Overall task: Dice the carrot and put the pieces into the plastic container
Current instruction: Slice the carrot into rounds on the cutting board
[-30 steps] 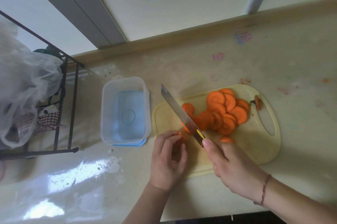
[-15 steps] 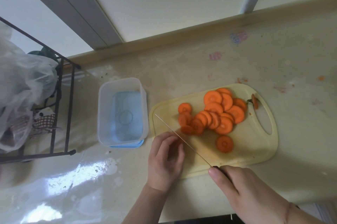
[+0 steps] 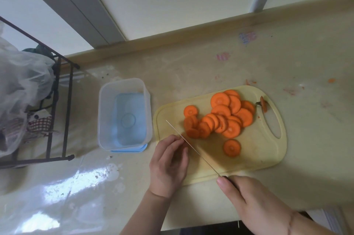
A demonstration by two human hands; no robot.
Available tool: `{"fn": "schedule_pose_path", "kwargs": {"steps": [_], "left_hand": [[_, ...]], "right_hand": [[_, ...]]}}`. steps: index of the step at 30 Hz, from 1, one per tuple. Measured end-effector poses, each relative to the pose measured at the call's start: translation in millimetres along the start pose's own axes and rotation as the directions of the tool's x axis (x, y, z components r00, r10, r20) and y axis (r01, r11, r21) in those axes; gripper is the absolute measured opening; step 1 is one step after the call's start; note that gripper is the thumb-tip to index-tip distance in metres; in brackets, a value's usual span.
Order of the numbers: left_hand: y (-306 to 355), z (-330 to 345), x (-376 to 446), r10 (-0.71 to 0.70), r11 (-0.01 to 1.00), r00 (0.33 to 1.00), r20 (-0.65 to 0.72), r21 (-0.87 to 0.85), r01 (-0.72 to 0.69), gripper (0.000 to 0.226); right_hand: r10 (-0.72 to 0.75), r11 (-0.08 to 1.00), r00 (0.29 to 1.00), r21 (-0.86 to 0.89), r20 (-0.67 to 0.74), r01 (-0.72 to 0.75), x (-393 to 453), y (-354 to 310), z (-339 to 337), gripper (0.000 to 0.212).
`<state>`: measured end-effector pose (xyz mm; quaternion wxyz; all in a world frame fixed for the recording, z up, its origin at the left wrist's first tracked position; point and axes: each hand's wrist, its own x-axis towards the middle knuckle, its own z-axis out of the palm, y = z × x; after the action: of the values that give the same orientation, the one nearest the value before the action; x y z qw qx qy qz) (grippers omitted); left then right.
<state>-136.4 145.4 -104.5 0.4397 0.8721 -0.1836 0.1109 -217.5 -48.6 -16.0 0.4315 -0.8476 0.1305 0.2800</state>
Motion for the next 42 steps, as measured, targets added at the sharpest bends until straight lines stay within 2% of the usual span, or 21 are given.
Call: {"fn": "schedule_pose_path", "kwargs": {"steps": [4,6,8,10,14,17,19,21,23,29,32,37,42], "left_hand": [[2.0,-0.5,-0.4,0.030,1.000,0.999,0.013,0.006,-0.030,0.021],[1.3,0.6,-1.4,0.042,0.999,0.999,0.011,0.014,-0.043,0.022],[1.5,1.4,-1.3,0.029,1.000,1.000,0.004,0.011,-0.029,0.024],[4.3,2.0,1.2,0.025,1.000,1.000,-0.002,0.004,-0.025,0.025],[2.5,4.0,1.4,0.039,0.999,0.999,-0.027,-0.016,-0.039,0.023],[4.3,3.8,0.0,0.031,0.999,0.999,0.034,-0.033,-0.030,0.026],[12.6,5.3,0.8,0.080,0.997,0.994,0.069,-0.028,-0.078,0.025],[26.5,10.7,0.0,0.142,0.990,0.986,0.087,0.013,-0.144,0.029],[43.1,18.6,-0.8,0.155,0.979,0.980,0.122,0.114,-0.169,0.021],[74.0,53.2,-0.3,0.070,0.888,0.967,0.244,0.427,-0.172,0.041],[79.4,65.1,1.5,-0.045,0.835,0.969,0.241,0.541,-0.096,0.046],[85.7,70.0,4.1,-0.176,0.819,0.966,0.190,0.573,0.037,0.045],[86.4,67.1,6.5,-0.187,0.831,0.958,0.216,0.555,0.037,0.039]], "right_hand": [[-0.076,0.997,0.997,-0.012,-0.029,0.076,37.5,-25.9,-0.4,0.058],[-0.094,0.996,0.995,0.002,-0.043,0.094,51.2,-34.1,-1.8,0.051],[-0.076,0.996,0.996,0.053,-0.040,0.078,54.6,-35.4,-2.8,0.051],[-0.034,0.983,0.999,0.180,-0.027,0.038,48.0,-35.1,-8.1,0.051],[0.091,0.884,0.995,0.456,0.050,-0.104,21.1,-29.7,-36.4,0.048],[0.161,0.856,0.985,0.489,0.056,-0.168,10.2,-17.7,-50.9,0.050],[0.180,0.851,0.983,0.494,0.045,-0.179,7.9,-11.9,-55.3,0.051],[0.174,0.856,0.985,0.491,0.017,-0.160,5.6,-6.8,-58.5,0.053],[0.163,0.857,0.986,0.497,-0.016,-0.134,3.2,-1.2,-61.6,0.054],[0.180,0.830,0.983,0.540,-0.022,-0.139,-3.0,10.3,-67.2,0.054],[0.172,0.831,0.985,0.540,-0.029,-0.129,-6.1,13.4,-69.5,0.055],[0.152,0.833,0.988,0.543,-0.035,-0.109,-10.3,13.3,-75.6,0.053],[0.139,0.836,0.990,0.538,-0.022,-0.105,-8.9,14.0,-79.9,0.051]]}}
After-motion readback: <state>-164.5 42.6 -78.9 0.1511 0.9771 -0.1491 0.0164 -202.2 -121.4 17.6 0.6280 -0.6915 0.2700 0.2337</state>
